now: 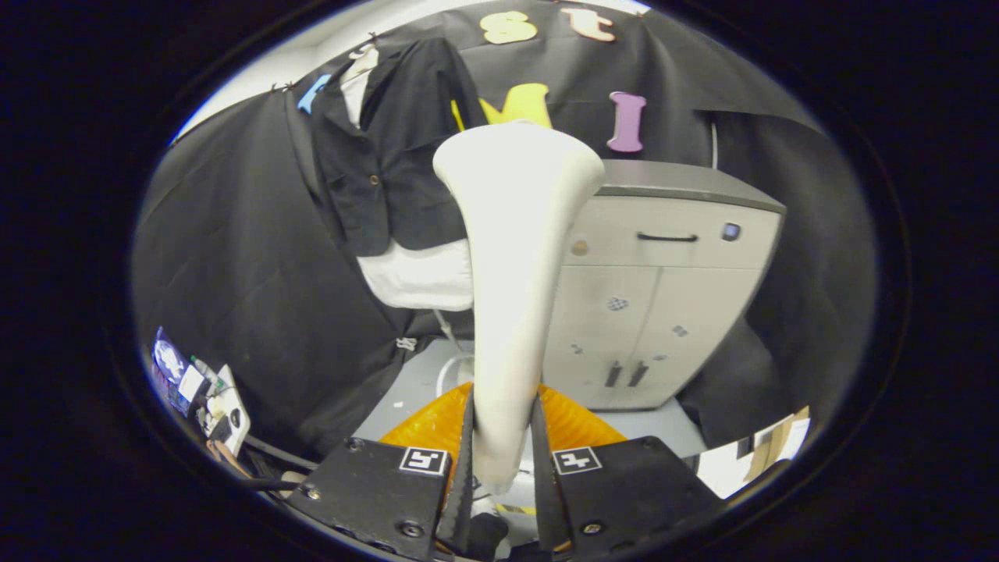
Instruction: Iron the clothes twice with a garment steamer, once on the left side and once on the right side.
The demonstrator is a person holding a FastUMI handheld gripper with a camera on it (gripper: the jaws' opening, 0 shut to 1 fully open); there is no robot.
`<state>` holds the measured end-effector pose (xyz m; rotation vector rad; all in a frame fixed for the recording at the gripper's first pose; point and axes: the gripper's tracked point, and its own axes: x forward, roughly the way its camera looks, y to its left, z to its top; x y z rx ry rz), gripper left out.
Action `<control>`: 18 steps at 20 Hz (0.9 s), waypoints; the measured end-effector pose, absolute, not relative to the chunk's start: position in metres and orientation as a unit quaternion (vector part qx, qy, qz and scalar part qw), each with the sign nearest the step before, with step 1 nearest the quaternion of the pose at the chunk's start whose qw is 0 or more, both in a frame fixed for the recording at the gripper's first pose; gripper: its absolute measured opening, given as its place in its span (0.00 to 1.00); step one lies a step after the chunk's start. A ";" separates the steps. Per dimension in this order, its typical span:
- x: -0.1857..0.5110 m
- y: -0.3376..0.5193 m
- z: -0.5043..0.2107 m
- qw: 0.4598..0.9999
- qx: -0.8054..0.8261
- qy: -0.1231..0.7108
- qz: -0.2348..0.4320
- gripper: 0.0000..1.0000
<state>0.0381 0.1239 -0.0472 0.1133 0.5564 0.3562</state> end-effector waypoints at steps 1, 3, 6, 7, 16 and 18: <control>0.031 0.106 -0.051 0.945 0.063 0.273 0.167 0.36; 0.016 0.068 -0.061 0.948 0.077 0.272 0.148 0.36; -0.010 0.020 -0.078 0.949 0.098 0.271 0.127 0.36; -0.016 0.010 -0.085 0.949 0.104 0.273 0.121 0.36; -0.062 -0.040 -0.124 0.946 0.154 0.277 0.064 0.36; -0.067 -0.044 -0.130 0.947 0.150 0.279 0.061 0.36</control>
